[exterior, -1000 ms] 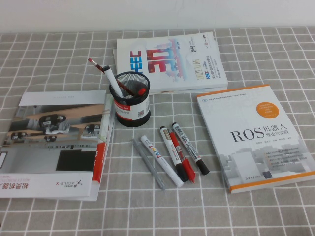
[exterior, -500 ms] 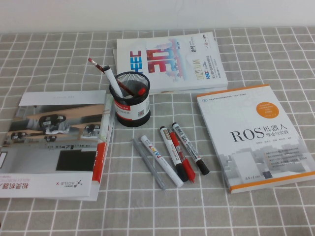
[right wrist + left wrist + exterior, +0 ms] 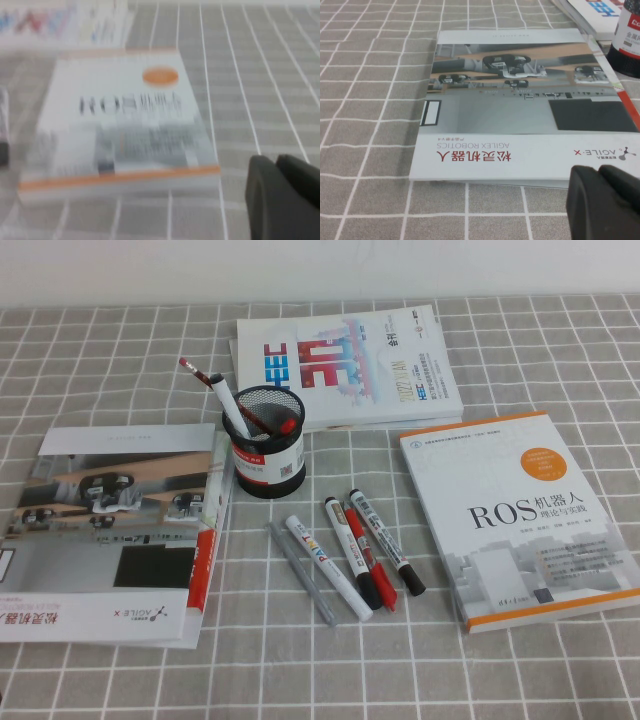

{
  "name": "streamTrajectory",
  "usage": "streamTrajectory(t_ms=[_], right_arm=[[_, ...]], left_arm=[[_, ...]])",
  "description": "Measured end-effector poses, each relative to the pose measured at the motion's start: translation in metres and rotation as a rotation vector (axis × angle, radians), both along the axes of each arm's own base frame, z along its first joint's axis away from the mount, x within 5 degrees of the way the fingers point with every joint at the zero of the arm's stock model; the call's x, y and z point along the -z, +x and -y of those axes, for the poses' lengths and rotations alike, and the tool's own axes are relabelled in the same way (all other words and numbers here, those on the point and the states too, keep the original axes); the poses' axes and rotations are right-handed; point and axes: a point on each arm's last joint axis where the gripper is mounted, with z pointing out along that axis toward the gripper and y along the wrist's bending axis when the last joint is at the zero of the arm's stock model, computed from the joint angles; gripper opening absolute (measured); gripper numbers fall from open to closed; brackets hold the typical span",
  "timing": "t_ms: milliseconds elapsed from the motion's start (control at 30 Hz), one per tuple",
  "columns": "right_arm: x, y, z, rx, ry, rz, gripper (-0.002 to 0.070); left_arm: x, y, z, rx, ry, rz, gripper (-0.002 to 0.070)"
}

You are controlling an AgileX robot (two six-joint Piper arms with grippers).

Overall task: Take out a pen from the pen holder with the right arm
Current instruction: 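Take a marker out of the pen holder and lay it on the table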

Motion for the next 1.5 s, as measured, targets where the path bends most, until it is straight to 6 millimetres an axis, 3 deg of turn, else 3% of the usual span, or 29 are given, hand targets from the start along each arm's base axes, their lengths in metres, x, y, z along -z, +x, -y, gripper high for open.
streamTrajectory(t_ms=[333,633,767,1067,1267,1500], right_arm=[[-0.025,0.002,0.0,0.031,0.308,0.242,-0.0012],[-0.027,0.002,0.001,0.049,0.46,0.251,-0.0013],[-0.025,0.001,-0.003,0.022,0.536,0.164,-0.0013],[-0.078,0.013,-0.021,-0.116,0.393,-0.145,-0.0013],[-0.097,0.042,-0.028,-0.177,0.267,-0.308,-0.0013],[-0.11,0.073,-0.038,-0.265,0.252,-0.344,-0.0013]], left_arm=[[0.0,0.0,0.0,0.0,0.0,0.0,-0.0003],[0.0,0.0,0.0,0.0,0.0,0.0,-0.0003],[0.0,0.0,0.0,0.0,0.0,0.0,-0.0003],[0.0,0.0,0.0,0.0,0.0,0.0,-0.0003],[0.0,0.0,0.0,0.0,0.0,0.0,-0.0003],[0.0,0.0,0.0,0.0,0.0,0.0,-0.0003]])
